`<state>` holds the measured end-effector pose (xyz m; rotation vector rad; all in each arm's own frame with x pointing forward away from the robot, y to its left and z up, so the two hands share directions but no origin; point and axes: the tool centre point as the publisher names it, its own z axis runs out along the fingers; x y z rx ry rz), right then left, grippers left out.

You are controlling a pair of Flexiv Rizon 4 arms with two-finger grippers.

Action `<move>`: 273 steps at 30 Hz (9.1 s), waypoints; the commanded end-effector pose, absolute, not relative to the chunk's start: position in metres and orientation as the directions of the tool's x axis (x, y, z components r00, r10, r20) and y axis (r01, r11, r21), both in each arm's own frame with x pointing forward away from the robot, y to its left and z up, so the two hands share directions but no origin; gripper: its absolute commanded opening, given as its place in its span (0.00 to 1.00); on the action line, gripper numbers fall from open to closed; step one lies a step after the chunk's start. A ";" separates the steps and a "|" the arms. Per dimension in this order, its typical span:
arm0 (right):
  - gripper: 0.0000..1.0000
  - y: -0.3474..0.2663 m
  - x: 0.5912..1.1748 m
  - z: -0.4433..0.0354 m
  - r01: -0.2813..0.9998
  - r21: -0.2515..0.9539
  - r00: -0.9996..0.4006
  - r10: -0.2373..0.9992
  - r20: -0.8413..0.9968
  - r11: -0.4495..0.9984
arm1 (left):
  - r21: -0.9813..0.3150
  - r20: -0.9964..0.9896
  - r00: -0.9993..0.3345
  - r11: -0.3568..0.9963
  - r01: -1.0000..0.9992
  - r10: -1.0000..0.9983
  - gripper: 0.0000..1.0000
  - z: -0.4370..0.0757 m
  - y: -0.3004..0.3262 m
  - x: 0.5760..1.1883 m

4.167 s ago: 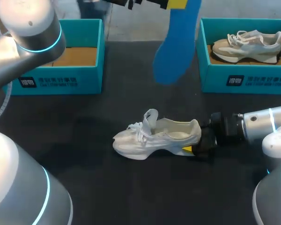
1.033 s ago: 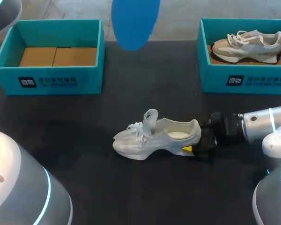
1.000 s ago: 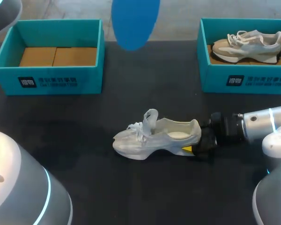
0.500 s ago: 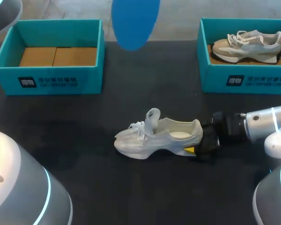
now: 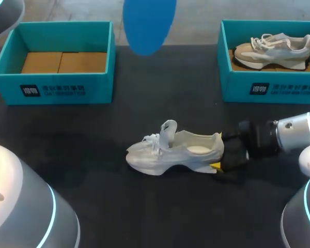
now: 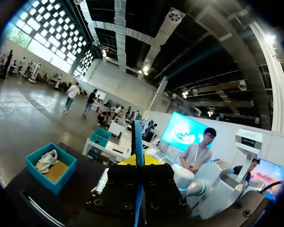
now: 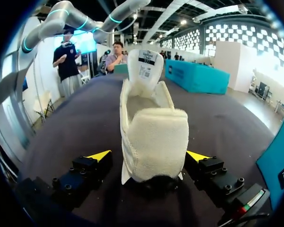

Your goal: Take the shoe out of the shoebox, open the shoe tongue, remove and reinsert the insole, then place the shoe into the shoebox

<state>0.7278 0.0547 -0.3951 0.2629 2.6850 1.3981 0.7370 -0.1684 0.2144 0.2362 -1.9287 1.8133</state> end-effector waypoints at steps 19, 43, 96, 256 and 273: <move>1.00 0.058 0.727 -0.339 0.185 0.460 -0.980 0.198 0.021 0.869 | -0.892 0.452 -0.870 0.111 -0.439 0.195 0.00 0.215 -0.169 0.737; 1.00 0.082 0.736 -0.312 0.225 0.058 -0.974 0.226 -0.004 0.973 | -0.892 0.452 -0.870 0.111 -0.439 0.195 0.00 0.215 -0.169 0.737; 1.00 0.080 0.752 -0.315 0.241 -0.050 -0.969 0.238 -0.061 0.969 | -0.892 0.452 -0.870 0.111 -0.439 0.195 0.00 0.215 -0.169 0.737; 0.00 0.125 0.705 -0.381 0.992 0.053 -0.127 0.960 0.249 0.118 | -0.892 0.452 -0.870 0.111 -0.439 0.195 0.00 0.215 -0.169 0.737; 1.00 0.121 0.702 -0.386 0.995 0.060 -0.098 0.963 0.252 0.086 | -0.892 0.452 -0.870 0.111 -0.439 0.195 0.00 0.215 -0.169 0.737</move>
